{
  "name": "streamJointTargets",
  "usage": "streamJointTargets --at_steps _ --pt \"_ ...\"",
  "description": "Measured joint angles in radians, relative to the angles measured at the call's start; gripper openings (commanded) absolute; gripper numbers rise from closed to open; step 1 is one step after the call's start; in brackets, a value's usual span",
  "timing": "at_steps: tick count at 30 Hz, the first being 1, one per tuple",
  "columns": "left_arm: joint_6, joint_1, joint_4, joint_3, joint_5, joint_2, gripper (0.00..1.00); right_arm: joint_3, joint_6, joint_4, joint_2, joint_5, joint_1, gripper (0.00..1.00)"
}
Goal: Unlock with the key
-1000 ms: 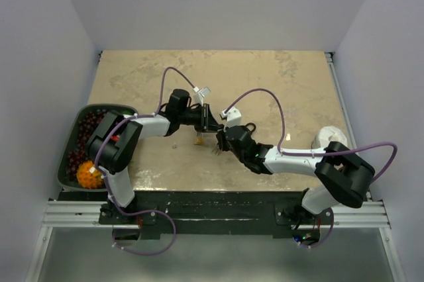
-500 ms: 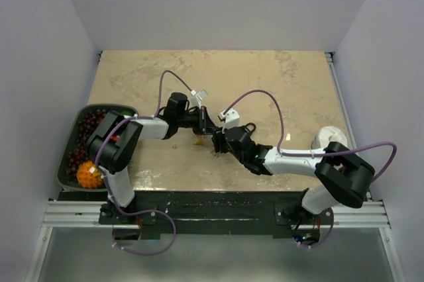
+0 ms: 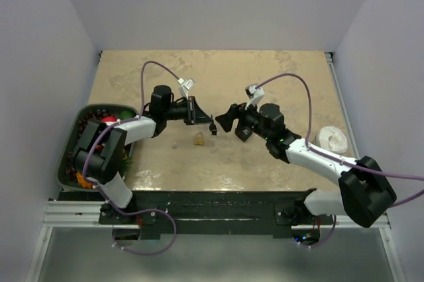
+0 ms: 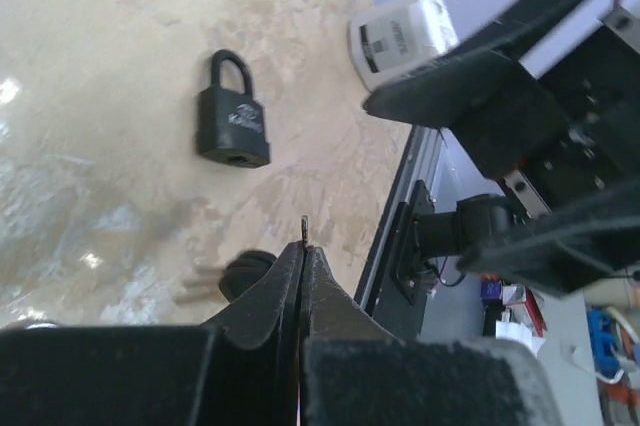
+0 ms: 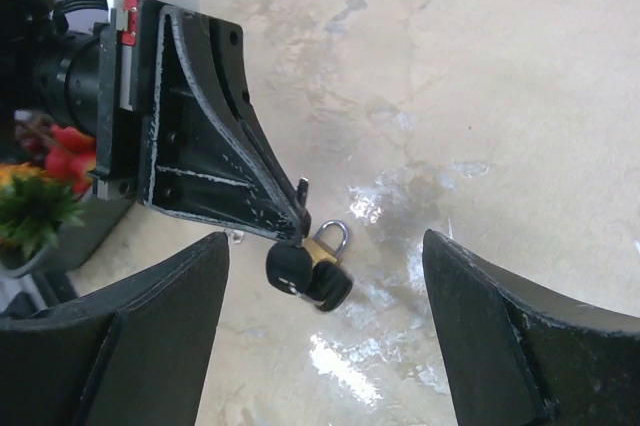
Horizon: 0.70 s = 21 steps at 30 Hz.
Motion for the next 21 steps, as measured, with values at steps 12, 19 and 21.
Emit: streamJointTargets --at_steps 12,19,21 --pt "0.032 0.0 0.13 0.0 0.186 -0.121 0.0 0.0 0.053 0.032 -0.035 -0.549 -0.164 0.68" --pt "-0.046 0.0 0.308 -0.025 0.242 -0.146 0.0 -0.014 0.097 0.126 -0.034 -0.634 -0.157 0.59" --pt "-0.084 0.0 0.369 -0.043 0.254 -0.146 0.0 -0.023 0.104 0.15 -0.029 -0.631 -0.143 0.56"
